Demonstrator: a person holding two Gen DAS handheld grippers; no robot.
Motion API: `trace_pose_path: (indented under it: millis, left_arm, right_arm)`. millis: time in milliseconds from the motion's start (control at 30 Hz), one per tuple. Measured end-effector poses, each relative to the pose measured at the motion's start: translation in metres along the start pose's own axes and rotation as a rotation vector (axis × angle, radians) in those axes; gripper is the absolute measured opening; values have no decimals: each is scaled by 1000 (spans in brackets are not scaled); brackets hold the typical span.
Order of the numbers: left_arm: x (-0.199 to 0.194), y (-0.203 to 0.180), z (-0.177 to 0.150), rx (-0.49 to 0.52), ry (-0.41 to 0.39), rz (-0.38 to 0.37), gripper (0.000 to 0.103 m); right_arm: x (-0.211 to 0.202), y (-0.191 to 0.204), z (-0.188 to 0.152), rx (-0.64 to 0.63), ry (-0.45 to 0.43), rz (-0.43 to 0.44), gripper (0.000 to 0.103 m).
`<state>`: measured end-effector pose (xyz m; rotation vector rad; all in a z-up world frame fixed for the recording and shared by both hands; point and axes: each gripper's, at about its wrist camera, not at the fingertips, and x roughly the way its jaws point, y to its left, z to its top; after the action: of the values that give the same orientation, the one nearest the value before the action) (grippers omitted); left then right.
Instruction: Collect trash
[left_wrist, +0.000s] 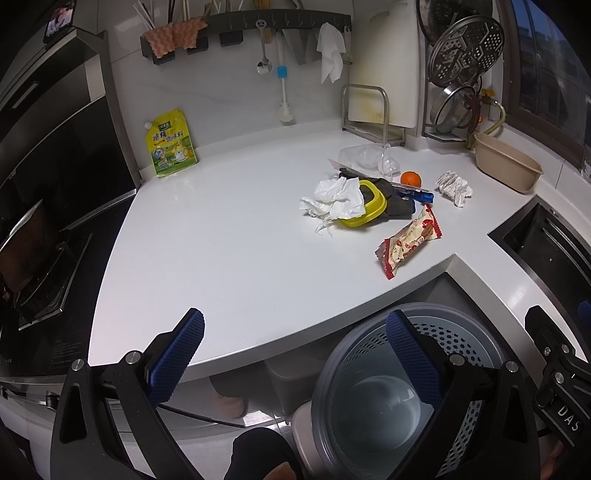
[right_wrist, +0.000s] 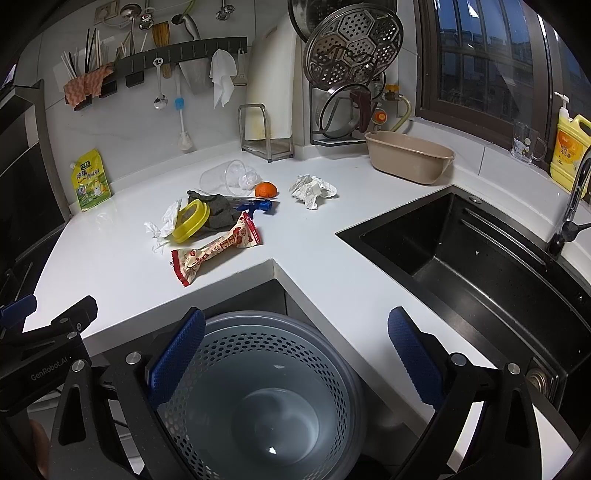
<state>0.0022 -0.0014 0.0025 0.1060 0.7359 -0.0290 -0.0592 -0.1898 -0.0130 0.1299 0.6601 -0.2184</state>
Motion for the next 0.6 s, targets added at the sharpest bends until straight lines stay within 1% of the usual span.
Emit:
trace_pose_path:
  millis: [400, 600]
  left_arm:
    - [4, 5, -1, -22, -5, 1, 97]
    - [14, 8, 0, -31, -15, 11, 97]
  right_arm:
    - [3, 0, -2, -8, 1, 9, 95]
    - [13, -9, -2, 8, 1, 47, 95]
